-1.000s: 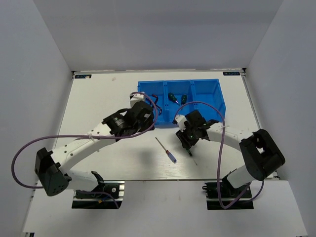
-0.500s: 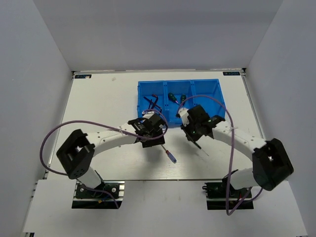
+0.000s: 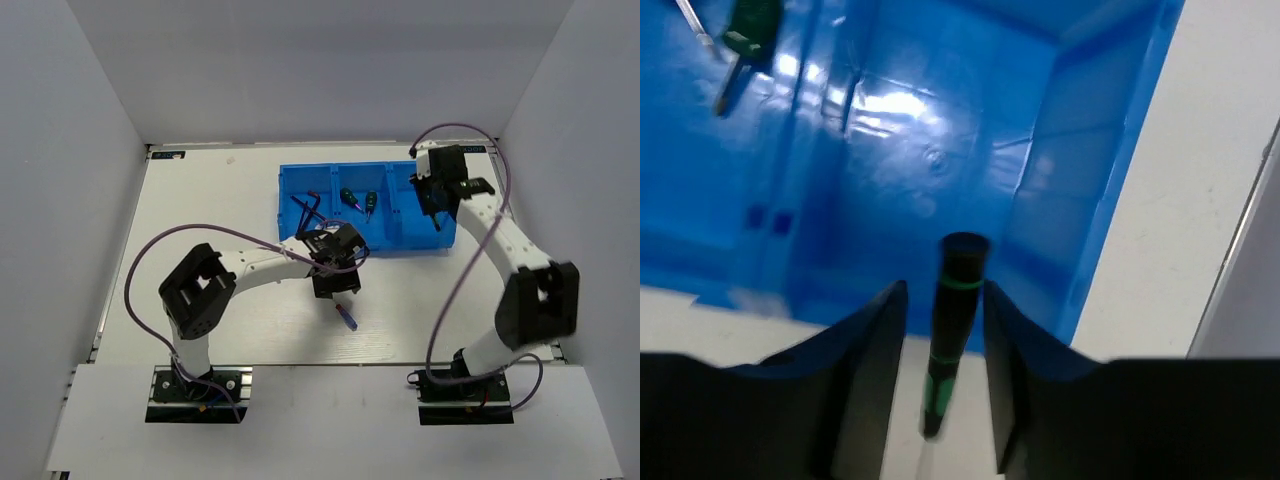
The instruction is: Sort the tools into containers
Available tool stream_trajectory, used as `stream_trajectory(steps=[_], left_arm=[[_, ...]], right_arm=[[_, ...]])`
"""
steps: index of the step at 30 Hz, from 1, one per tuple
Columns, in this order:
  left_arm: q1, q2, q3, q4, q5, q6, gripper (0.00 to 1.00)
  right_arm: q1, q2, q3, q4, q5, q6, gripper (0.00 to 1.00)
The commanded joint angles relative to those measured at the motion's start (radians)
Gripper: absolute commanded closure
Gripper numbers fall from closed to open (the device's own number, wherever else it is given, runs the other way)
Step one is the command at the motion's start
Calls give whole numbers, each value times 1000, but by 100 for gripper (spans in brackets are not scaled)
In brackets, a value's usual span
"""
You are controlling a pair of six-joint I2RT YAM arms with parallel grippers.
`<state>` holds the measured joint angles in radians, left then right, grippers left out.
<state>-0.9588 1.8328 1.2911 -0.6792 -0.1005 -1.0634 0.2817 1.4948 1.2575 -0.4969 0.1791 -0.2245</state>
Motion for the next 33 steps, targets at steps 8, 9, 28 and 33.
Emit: stream_trajectory(steps=[8, 9, 28, 33], left_arm=[[-66, 71, 79, -151, 33, -43, 31], [-66, 80, 79, -160, 33, -43, 31], [-167, 217, 454, -194, 37, 123, 100], [-190, 311, 672, -154, 62, 294, 100]], right_arm=[[-111, 288, 349, -86, -260, 80, 30], [-119, 259, 333, -75, -277, 82, 30], [-269, -251, -178, -94, -549, 99, 85], [-363, -317, -246, -74, -365, 105, 100]])
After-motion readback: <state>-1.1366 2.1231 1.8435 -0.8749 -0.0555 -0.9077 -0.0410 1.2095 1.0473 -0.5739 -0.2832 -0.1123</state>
